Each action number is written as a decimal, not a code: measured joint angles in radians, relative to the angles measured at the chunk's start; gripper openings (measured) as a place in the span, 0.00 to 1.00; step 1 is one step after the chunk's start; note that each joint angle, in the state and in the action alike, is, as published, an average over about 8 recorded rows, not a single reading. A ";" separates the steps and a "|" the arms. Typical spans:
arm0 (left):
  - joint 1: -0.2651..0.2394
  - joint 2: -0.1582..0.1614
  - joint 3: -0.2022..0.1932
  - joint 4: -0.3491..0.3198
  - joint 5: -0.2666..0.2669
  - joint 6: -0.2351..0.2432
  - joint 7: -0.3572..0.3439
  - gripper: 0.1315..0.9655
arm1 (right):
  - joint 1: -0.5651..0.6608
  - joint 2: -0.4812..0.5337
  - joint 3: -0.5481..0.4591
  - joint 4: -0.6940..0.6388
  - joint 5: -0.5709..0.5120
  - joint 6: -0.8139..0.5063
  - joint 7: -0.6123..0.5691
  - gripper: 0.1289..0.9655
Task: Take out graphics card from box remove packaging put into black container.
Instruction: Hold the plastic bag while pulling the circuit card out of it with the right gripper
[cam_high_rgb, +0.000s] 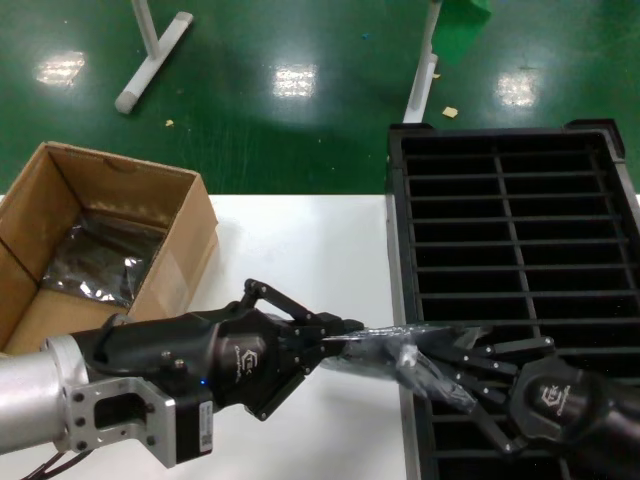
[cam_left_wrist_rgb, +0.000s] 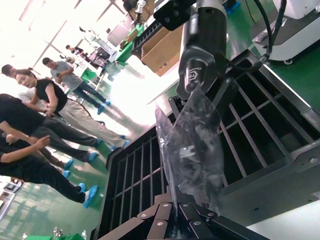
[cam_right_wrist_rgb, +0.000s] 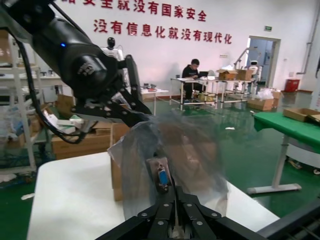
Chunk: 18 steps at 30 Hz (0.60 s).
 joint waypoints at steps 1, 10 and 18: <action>-0.001 0.002 0.002 0.001 0.001 0.000 0.002 0.01 | -0.002 0.002 0.000 0.001 0.003 -0.005 0.000 0.03; -0.012 0.013 0.012 0.013 0.001 0.005 0.016 0.01 | -0.009 0.009 -0.001 0.005 0.016 -0.025 0.006 0.08; -0.012 0.019 0.012 0.023 -0.010 0.008 0.031 0.01 | -0.010 0.013 -0.008 0.008 0.011 -0.020 0.022 0.16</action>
